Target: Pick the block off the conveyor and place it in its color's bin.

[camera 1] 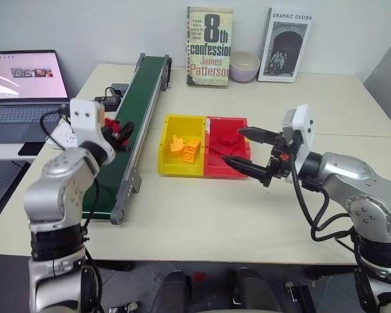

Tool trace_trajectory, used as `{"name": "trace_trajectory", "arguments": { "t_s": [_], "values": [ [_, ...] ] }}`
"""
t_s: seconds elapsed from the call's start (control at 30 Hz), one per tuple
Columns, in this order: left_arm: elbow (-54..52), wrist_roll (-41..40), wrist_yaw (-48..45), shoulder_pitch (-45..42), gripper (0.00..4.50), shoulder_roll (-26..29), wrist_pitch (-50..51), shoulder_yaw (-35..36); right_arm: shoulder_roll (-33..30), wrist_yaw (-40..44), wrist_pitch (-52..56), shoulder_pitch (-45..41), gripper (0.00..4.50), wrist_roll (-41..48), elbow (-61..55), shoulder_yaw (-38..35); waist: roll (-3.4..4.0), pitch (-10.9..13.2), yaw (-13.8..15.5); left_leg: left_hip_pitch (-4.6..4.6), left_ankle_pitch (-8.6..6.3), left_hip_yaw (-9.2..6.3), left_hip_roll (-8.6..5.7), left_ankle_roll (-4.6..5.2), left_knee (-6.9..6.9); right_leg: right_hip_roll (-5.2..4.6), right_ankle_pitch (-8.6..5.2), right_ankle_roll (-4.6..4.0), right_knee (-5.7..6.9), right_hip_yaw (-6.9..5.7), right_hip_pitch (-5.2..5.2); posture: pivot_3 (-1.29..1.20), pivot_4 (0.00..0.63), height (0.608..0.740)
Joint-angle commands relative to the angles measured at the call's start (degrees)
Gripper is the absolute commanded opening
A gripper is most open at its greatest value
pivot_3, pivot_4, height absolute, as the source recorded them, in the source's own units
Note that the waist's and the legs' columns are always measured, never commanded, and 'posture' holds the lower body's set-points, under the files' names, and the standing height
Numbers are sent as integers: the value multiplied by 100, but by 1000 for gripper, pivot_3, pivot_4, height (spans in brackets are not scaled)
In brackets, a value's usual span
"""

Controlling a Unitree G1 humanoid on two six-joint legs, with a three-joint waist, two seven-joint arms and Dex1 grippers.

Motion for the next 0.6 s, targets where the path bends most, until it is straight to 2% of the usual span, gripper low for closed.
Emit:
{"name": "trace_trajectory", "arguments": {
  "t_s": [0.03,0.13,0.23,0.5,0.6],
  "values": [
    [613,54,-1444,-1030,1546,392,-237,-1032,-226,-340,-2,169,4500,-82,-334,-478,-3,2,26,-7,0,-8,-3,0,1,-1,0,0,-1,-1,-2,0,150,740],
    [1424,215,-2222,-1857,1546,176,-619,-1707,-351,-672,34,543,4500,-249,-551,-661,-4,1,112,-11,0,-10,-8,0,1,0,0,1,-4,-15,-1,0,150,740],
    [2229,507,-2749,-2291,1546,-251,-1207,-2248,-341,-1046,115,970,4500,-411,-855,-708,-3,1,117,-8,-1,9,-8,2,-1,-2,-1,1,-7,-1,-2,0,150,740],
    [3948,1386,-3525,-2803,1546,-1026,-2746,-3046,-211,-1718,357,1545,4500,-513,-1394,-702,-1,2,3,-10,-1,-1,6,3,-3,10,-2,3,5,2,-13,0,150,740],
    [4649,1581,-3570,-3044,1546,-1400,-3283,-3065,-168,-1939,569,1632,4500,-408,-1584,-703,-2,2,7,-11,-1,0,2,4,-1,10,-4,6,3,-3,-11,0,150,740]
  ]
}}
